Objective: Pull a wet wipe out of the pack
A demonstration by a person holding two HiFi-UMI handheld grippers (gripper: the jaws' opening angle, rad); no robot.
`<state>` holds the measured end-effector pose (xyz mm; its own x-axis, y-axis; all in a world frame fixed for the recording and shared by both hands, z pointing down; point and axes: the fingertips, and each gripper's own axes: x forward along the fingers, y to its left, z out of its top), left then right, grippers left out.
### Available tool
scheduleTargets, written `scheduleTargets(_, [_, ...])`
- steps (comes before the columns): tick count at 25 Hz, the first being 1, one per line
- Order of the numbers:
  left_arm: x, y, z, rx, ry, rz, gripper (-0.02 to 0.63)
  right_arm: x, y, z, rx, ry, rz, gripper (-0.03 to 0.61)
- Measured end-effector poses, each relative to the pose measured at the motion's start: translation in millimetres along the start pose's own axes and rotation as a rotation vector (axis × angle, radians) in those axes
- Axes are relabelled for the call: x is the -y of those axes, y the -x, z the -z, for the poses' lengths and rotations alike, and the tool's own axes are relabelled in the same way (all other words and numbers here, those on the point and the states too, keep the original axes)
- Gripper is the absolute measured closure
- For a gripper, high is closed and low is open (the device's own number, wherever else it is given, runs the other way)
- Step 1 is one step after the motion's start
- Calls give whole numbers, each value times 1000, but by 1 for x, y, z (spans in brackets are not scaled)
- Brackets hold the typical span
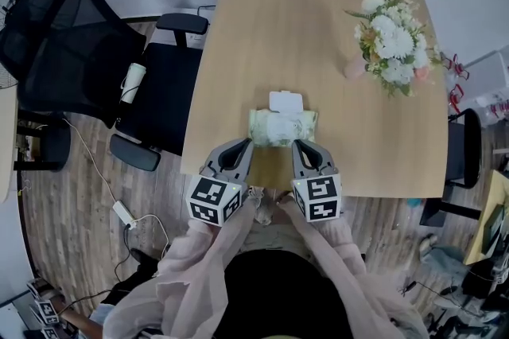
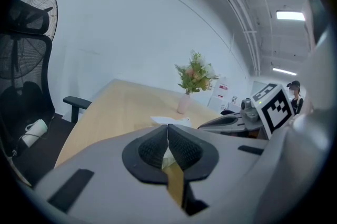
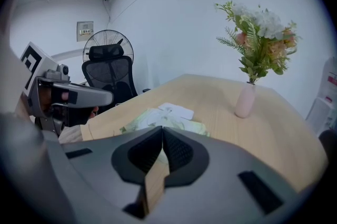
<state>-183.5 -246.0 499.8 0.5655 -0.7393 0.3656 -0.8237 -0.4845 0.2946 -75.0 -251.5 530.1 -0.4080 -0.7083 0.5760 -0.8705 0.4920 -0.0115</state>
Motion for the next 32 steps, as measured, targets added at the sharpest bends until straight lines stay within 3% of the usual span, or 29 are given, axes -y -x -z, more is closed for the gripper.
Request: scheduleTargets(32, [56, -11, 0, 4, 6, -3, 600, 21, 43, 13, 19, -52, -37, 563])
